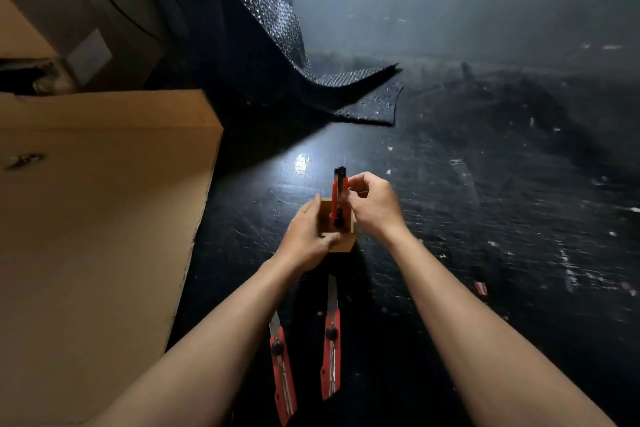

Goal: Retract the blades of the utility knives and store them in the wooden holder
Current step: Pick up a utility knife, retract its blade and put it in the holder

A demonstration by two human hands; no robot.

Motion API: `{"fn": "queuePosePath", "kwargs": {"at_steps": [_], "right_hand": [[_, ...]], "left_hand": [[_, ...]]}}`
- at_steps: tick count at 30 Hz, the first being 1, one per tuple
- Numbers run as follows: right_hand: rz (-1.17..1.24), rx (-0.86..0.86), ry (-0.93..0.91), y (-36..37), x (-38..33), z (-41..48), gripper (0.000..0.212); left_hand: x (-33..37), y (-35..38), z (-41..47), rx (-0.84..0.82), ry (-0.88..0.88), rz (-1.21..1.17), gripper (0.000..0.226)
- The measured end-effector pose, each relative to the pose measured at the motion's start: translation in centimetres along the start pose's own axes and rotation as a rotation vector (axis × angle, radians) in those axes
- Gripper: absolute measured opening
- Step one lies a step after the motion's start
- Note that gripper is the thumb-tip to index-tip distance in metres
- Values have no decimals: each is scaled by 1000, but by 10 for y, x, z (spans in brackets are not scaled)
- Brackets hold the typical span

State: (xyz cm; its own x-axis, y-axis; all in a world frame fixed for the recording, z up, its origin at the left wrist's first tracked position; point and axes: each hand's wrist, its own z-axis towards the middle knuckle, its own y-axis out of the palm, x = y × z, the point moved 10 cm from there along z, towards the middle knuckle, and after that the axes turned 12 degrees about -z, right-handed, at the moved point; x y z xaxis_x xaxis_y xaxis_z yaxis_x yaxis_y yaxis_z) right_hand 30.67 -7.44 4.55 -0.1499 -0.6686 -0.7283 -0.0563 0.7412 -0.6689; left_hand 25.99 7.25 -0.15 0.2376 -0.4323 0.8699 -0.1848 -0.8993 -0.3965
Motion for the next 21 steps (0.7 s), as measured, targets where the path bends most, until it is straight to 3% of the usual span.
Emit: {"fn": "queuePosePath", "kwargs": {"at_steps": [8,19,21], "right_hand": [[-218,-24,-11,22,5,12,10],[-336,-32,-35,3,2,6,24],[-323,-26,-48,-5,2,-4,24]], "left_hand": [[3,-5,5,63,72,-61,70],[5,-4,-1,48,23,-67,88],[7,-6,-6,62,28,-25,82]]}}
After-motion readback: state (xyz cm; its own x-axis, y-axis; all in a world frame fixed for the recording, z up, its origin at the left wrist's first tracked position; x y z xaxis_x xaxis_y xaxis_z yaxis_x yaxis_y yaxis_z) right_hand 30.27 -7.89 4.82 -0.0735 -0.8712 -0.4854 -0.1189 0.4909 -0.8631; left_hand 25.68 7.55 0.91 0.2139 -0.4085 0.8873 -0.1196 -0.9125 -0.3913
